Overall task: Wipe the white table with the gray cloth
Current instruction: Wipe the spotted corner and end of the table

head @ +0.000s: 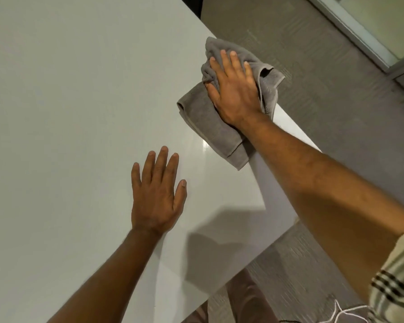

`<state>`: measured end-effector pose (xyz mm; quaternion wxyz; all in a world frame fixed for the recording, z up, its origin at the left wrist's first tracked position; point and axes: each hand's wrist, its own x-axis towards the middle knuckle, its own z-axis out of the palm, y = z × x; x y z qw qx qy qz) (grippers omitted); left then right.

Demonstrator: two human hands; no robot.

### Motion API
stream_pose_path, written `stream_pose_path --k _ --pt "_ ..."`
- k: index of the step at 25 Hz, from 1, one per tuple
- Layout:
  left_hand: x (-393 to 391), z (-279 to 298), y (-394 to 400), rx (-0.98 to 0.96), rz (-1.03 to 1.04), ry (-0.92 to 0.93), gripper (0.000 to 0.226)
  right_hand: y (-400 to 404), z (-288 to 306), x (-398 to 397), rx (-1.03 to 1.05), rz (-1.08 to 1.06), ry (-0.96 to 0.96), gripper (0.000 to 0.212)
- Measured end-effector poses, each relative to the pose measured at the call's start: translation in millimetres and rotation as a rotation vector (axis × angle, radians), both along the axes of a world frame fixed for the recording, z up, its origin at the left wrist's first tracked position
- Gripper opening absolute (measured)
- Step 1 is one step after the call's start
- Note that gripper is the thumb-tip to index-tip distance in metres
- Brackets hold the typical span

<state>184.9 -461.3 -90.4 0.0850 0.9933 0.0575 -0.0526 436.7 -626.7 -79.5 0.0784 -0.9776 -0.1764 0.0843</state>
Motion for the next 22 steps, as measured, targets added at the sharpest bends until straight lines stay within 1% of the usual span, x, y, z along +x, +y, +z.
stream_pose_path --k 3,6,8,10,12,17,19,20,22 --pt "-1 -1 0 0.006 0.005 0.006 0.067 -4 0 -6 0.042 -0.062 -0.003 0.062" --pt "-2 -2 2 0.021 -0.003 0.007 0.067 -1 1 -44 0.047 -0.149 -0.006 0.062" --pt "-1 -1 2 0.021 -0.007 0.011 0.067 0 2 -87 0.071 -0.062 0.006 0.062" --pt "-1 1 2 0.0 -0.006 0.018 0.069 -2 3 -132 0.101 0.106 0.027 0.061" --pt "-2 4 2 -0.023 -0.009 0.023 0.074 -11 1 -172 0.1 0.223 0.038 0.061" --pt "-1 7 1 -0.017 -0.01 0.045 0.077 -74 -12 -258 0.036 0.367 0.019 0.063" --pt "-1 6 1 0.018 -0.012 0.051 0.073 -110 -15 -267 0.001 0.352 0.019 0.064" --pt "-3 5 2 0.018 -0.018 0.047 0.069 -126 -15 -266 -0.025 0.303 0.014 0.065" --pt "-3 3 3 0.012 -0.023 0.023 0.064 -154 -15 -251 -0.033 0.122 -0.011 0.067"
